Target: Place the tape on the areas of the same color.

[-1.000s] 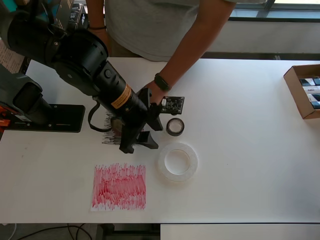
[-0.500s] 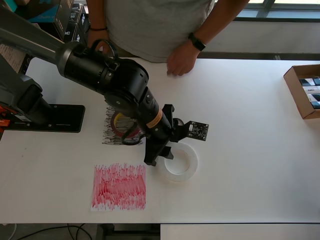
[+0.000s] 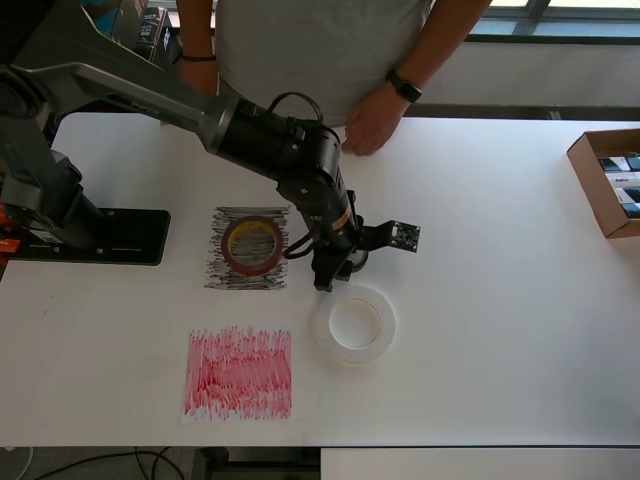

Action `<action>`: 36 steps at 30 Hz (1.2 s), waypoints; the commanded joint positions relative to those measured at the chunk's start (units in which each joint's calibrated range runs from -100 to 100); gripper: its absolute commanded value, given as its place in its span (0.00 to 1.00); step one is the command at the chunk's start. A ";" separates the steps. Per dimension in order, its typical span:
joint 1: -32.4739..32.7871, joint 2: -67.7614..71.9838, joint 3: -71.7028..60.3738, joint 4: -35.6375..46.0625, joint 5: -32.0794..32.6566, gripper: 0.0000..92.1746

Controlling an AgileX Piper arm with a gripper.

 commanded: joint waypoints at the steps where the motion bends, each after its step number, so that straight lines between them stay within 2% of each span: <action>1: 0.78 1.16 0.11 0.07 0.63 0.61; 12: 1.65 1.07 2.02 0.33 -0.27 0.61; 20: 1.34 0.13 3.93 0.49 -4.94 0.61; 27: 1.89 -18.58 18.10 -0.61 -9.93 0.61; 30: 2.68 -27.09 26.64 -4.43 -10.83 0.61; 36: 2.36 -40.00 41.27 -9.01 -17.46 0.61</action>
